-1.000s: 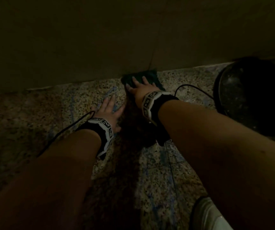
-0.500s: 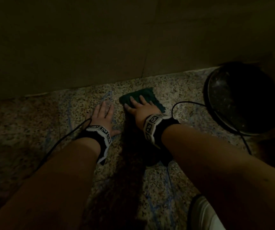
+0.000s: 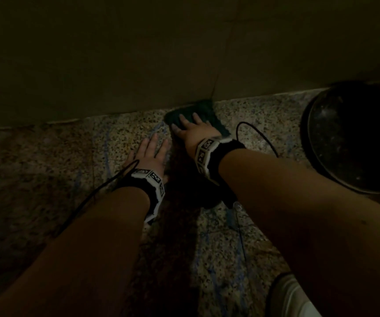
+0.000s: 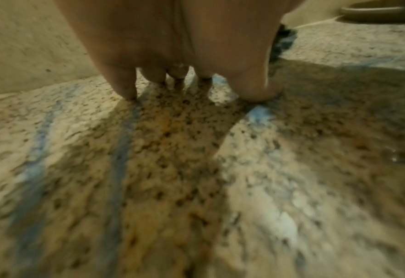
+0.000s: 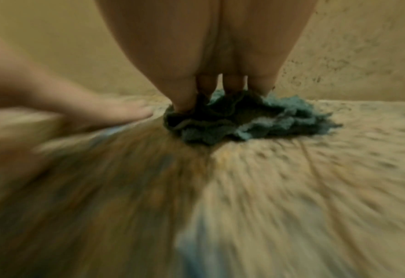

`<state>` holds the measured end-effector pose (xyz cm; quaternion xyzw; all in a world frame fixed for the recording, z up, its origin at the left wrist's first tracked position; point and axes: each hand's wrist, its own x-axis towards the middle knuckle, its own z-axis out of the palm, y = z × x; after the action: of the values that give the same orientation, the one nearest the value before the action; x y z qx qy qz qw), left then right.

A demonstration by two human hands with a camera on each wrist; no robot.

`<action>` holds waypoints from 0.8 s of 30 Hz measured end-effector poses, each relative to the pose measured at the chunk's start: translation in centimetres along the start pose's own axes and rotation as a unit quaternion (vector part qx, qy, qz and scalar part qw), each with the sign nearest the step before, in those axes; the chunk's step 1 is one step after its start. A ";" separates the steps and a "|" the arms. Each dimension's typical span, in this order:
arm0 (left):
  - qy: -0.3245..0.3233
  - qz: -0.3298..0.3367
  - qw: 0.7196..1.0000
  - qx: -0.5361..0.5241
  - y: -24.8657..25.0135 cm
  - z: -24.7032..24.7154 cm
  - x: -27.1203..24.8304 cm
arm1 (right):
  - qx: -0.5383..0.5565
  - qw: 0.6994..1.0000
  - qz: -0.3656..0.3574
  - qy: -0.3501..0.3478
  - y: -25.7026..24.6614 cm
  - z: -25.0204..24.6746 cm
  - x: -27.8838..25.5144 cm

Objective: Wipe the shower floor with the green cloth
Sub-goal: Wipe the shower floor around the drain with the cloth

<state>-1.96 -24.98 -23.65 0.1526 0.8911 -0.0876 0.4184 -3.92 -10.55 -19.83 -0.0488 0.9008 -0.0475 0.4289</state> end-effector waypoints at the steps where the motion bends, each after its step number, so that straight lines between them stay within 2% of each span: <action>1: 0.006 -0.005 1.000 -0.010 0.0 0.3 0.1 | -0.005 1.000 -0.005 -0.001 0.0 0.7 -0.4; 6: 0.046 -0.104 0.992 -0.060 -0.3 2.0 -0.9 | -0.014 0.999 -0.030 -0.009 -0.4 3.5 -2.3; 12: -0.001 -0.043 0.999 -0.022 -3.3 1.3 -2.2 | -0.038 0.999 -0.038 0.000 -0.7 2.7 -1.3; 19: -0.040 0.010 0.997 0.067 -5.4 1.2 -1.6 | -0.034 0.999 -0.039 -0.013 -2.9 -1.4 1.7; 24: -0.052 0.030 0.993 0.101 -5.8 0.6 -1.8 | -0.043 0.998 -0.040 -0.033 -3.3 -0.3 1.0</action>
<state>-2.51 -30.94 -22.49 0.2158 0.8498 -0.1727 0.4488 -4.63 -13.97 -20.03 -0.1048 0.8846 -0.0246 0.4539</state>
